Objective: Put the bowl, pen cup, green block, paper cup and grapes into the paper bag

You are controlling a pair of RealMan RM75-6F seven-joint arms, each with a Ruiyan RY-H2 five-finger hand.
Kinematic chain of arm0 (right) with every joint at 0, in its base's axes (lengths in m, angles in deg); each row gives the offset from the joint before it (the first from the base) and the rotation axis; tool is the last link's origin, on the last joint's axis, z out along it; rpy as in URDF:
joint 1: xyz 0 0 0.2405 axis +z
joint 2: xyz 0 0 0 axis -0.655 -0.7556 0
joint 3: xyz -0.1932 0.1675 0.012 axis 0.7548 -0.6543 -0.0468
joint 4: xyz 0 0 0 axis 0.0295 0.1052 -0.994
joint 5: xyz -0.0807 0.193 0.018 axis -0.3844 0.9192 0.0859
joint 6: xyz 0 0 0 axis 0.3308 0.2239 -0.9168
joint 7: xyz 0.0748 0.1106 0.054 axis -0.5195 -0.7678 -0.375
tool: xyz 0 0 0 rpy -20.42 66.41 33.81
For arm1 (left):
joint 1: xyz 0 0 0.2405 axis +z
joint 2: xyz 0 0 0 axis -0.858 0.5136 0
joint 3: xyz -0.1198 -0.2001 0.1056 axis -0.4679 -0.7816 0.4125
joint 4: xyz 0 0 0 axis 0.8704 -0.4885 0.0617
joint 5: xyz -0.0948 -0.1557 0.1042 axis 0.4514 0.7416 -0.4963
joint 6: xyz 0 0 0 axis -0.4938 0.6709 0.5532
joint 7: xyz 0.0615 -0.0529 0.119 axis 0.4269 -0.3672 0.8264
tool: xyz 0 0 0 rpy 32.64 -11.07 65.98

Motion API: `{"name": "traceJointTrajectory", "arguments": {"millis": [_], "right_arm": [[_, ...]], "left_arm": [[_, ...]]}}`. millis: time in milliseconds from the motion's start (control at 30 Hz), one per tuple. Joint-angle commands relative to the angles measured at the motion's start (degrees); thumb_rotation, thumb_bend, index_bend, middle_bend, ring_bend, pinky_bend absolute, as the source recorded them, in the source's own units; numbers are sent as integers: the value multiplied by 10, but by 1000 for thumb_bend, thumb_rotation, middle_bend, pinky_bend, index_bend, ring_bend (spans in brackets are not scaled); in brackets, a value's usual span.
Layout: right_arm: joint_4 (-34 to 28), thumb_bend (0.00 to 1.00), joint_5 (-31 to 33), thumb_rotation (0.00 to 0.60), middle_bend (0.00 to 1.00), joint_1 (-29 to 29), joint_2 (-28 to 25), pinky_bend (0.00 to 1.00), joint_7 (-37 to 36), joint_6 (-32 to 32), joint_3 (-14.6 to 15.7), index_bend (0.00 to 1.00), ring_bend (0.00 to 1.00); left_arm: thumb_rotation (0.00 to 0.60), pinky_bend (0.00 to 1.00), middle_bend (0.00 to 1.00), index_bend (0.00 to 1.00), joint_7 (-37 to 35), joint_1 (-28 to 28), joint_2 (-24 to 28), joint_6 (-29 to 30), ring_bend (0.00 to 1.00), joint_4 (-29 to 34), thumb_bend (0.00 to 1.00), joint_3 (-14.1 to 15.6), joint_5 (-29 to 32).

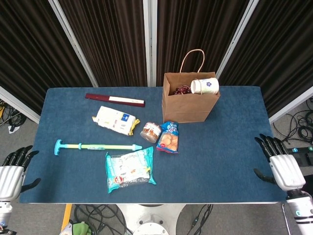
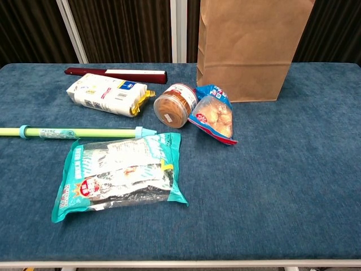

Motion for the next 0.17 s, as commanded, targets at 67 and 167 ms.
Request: {"name": "traceJointTrajectory", "arguments": {"millis": [67, 167], "right_arm": [[53, 155, -24, 600, 0, -51, 47, 0, -18, 59, 13, 0, 0], [72, 155, -26, 600, 0, -63, 61, 0, -17, 76, 7, 0, 0]], "left_arm": [[600, 200, 225, 270, 12, -2, -5, 0, 151, 3, 1, 1, -3], [600, 200, 225, 270, 19, -4, -8, -2, 151, 3, 1, 3, -6]]}}
